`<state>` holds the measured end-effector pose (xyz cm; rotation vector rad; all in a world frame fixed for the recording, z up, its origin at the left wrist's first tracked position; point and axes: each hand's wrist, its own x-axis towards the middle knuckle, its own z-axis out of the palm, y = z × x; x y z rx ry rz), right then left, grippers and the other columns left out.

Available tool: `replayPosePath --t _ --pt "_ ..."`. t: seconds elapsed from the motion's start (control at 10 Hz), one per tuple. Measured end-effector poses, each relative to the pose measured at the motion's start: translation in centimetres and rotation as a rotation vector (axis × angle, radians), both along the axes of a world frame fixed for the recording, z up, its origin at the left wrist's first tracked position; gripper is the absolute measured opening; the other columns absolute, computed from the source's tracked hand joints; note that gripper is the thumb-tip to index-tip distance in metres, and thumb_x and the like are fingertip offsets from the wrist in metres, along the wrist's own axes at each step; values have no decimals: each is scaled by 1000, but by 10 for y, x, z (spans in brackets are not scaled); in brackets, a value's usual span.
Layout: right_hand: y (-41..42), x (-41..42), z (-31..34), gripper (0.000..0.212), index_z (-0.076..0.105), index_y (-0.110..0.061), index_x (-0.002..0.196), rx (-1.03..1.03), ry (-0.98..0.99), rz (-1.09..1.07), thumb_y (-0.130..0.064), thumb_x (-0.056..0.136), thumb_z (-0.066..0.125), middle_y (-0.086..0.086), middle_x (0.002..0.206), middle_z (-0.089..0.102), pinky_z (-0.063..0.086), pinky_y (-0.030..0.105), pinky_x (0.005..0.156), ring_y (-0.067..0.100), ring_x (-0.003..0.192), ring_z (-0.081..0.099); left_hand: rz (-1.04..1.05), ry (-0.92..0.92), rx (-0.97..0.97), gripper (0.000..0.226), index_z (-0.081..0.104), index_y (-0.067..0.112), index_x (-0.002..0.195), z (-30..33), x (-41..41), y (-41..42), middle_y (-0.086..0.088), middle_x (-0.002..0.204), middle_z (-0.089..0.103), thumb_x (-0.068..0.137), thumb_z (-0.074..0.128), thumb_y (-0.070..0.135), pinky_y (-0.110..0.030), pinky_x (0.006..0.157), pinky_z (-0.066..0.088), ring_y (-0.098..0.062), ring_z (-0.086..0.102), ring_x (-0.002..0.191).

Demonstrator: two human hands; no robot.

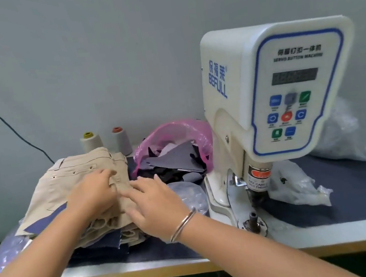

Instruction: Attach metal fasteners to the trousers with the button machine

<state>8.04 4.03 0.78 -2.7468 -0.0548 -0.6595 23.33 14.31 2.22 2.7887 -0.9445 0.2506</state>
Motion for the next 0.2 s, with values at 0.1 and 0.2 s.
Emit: replayPosePath --t 0.1,0.2 --pt "-17 -60 5 31 61 -15 122 181 -23 55 -21 93 51 5 136 49 18 35 115 17 134 34 -167 89 -466 33 61 18 119 10 -58 -35 0 112 64 90 49 8 -28 85 41 -17 55 106" --pt "-43 -136 0 23 68 -24 111 446 -6 24 -20 94 52 -13 121 57 37 19 102 -1 119 46 -364 190 -662 28 65 20 110 -3 -128 -56 13 104 63 90 53 6 -18 86 37 -6 54 102"
